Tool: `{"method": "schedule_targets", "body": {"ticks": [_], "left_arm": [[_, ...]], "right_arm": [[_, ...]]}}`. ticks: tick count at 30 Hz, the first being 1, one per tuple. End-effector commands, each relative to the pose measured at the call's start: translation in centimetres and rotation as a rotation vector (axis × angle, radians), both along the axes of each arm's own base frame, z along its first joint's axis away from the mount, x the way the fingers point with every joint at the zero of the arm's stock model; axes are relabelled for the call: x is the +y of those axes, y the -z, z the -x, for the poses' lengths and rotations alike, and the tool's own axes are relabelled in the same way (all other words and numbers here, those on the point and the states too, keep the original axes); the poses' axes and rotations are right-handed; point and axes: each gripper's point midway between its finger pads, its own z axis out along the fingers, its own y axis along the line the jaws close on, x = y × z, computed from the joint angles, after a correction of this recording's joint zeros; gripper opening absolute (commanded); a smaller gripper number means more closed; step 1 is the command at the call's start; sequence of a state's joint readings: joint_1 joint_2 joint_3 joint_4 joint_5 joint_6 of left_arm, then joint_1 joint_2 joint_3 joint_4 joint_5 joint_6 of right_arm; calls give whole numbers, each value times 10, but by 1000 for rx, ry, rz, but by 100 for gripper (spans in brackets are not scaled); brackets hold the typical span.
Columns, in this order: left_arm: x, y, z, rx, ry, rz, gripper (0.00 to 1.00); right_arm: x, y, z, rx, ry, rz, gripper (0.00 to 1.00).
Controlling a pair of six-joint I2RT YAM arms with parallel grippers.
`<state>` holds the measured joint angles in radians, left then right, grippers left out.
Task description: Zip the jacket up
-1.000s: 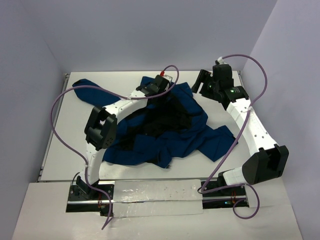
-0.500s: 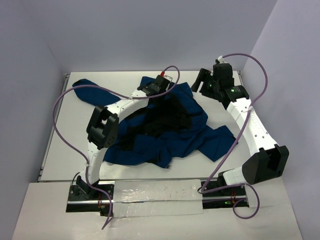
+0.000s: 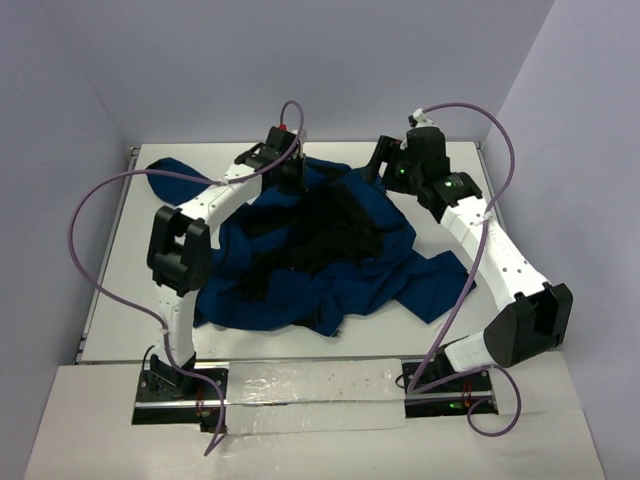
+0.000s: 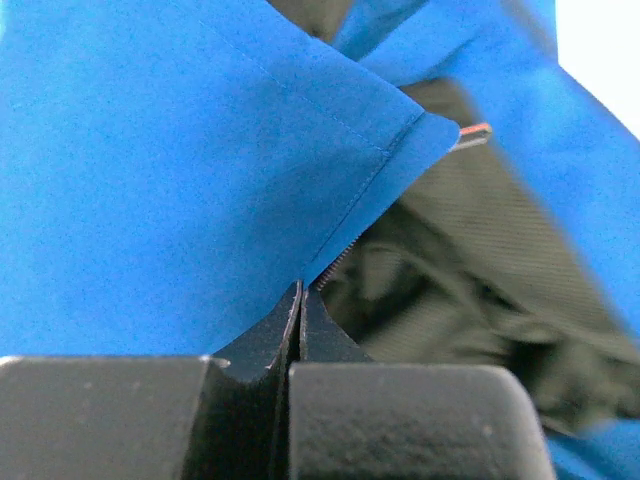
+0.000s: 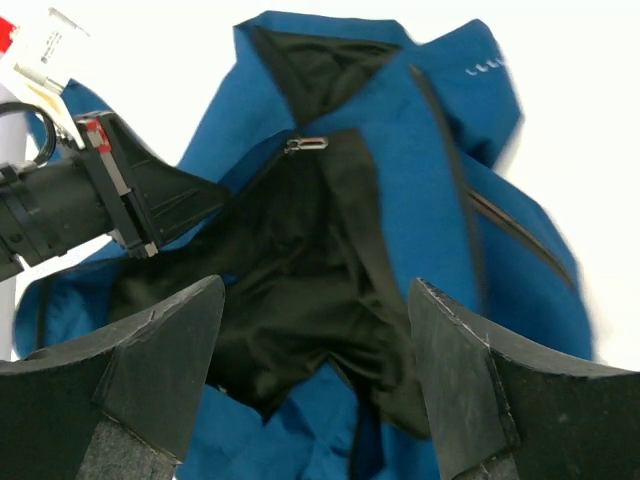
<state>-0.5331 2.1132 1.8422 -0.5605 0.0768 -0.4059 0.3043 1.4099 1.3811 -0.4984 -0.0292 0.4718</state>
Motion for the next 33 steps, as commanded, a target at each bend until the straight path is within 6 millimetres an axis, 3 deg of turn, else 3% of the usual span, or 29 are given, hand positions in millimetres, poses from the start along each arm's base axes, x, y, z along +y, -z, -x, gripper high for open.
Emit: {"method": "schedule_targets", "body": {"ticks": [1, 4, 8, 16, 24, 26, 29, 33], "left_arm": [[-31, -72, 15, -15, 16, 264, 0], [-33, -84, 20, 4, 12, 324, 0], [-34, -103, 25, 17, -18, 419, 0], [-34, -122, 34, 30, -23, 499, 0], [-32, -118, 37, 42, -23, 497, 0], [-32, -116, 39, 43, -20, 498, 0], [-30, -116, 42, 39, -17, 494, 0], [-30, -113, 45, 43, -11, 498, 0]], "right_arm": [[16, -18, -22, -42, 21, -73, 82], [41, -1, -26, 19, -49, -191, 82], [65, -1, -28, -23, -110, -352, 80], [74, 8, -43, -35, -109, -413, 76], [81, 28, -50, 11, -94, -414, 69], [84, 34, -51, 27, -93, -413, 61], [84, 41, -52, 41, -73, -419, 57], [87, 36, -54, 5, -74, -454, 56]]}}
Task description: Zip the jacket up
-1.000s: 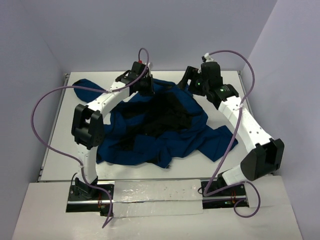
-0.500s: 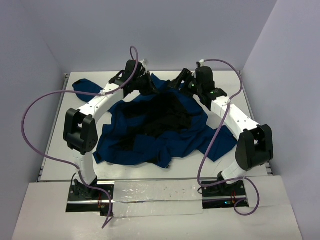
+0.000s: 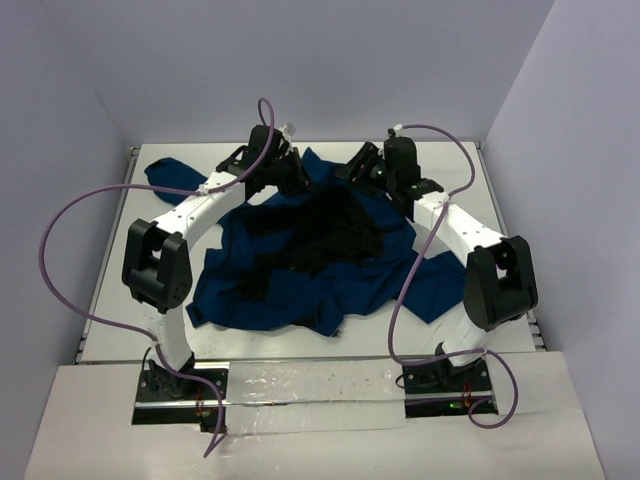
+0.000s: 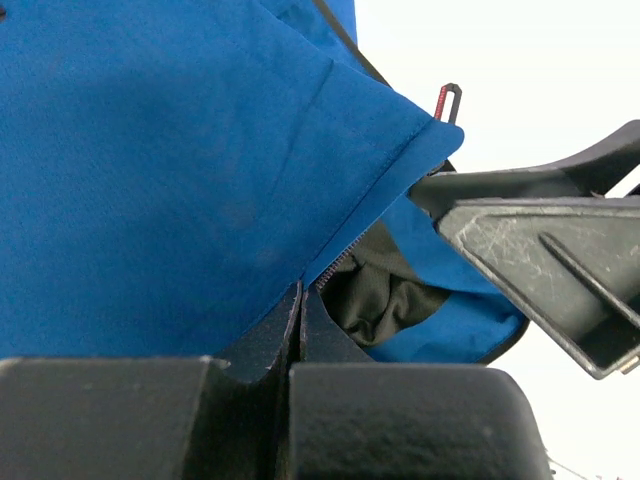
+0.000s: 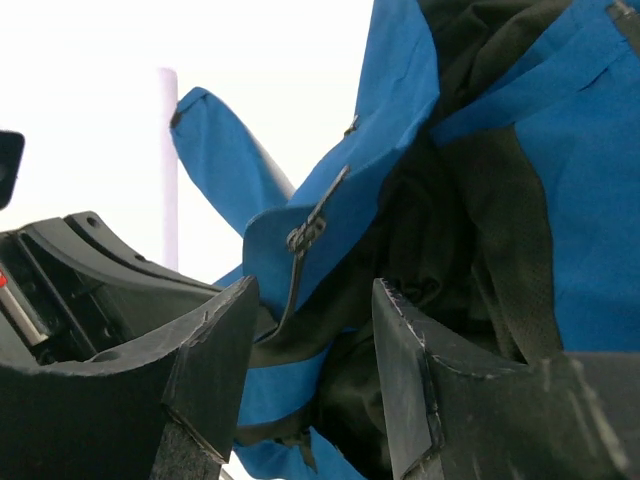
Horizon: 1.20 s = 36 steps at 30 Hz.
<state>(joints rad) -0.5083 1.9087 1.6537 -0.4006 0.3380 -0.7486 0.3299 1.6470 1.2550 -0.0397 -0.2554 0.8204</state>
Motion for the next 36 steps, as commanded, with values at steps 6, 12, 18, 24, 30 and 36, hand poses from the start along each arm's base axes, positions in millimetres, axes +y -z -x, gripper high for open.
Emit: {"method": "schedule_targets", "body": {"ticks": [6, 12, 18, 24, 30, 36], "left_arm": [[-5, -44, 6, -88, 33, 86, 0], [-4, -45, 6, -91, 29, 84, 0], [-3, -45, 6, -97, 30, 75, 0], [-2, -42, 8, -91, 35, 66, 0], [-1, -53, 10, -112, 36, 85, 0], [-1, -58, 14, -113, 40, 101, 0]], "right_arm": [[11, -15, -12, -67, 1, -59, 55], [17, -6, -14, -47, -13, -57, 52], [35, -8, -11, -51, -42, -98, 47], [46, -14, -7, -61, -48, -137, 44], [43, -11, -11, -41, -9, -130, 36], [40, -10, -16, -46, 20, -127, 11]]}}
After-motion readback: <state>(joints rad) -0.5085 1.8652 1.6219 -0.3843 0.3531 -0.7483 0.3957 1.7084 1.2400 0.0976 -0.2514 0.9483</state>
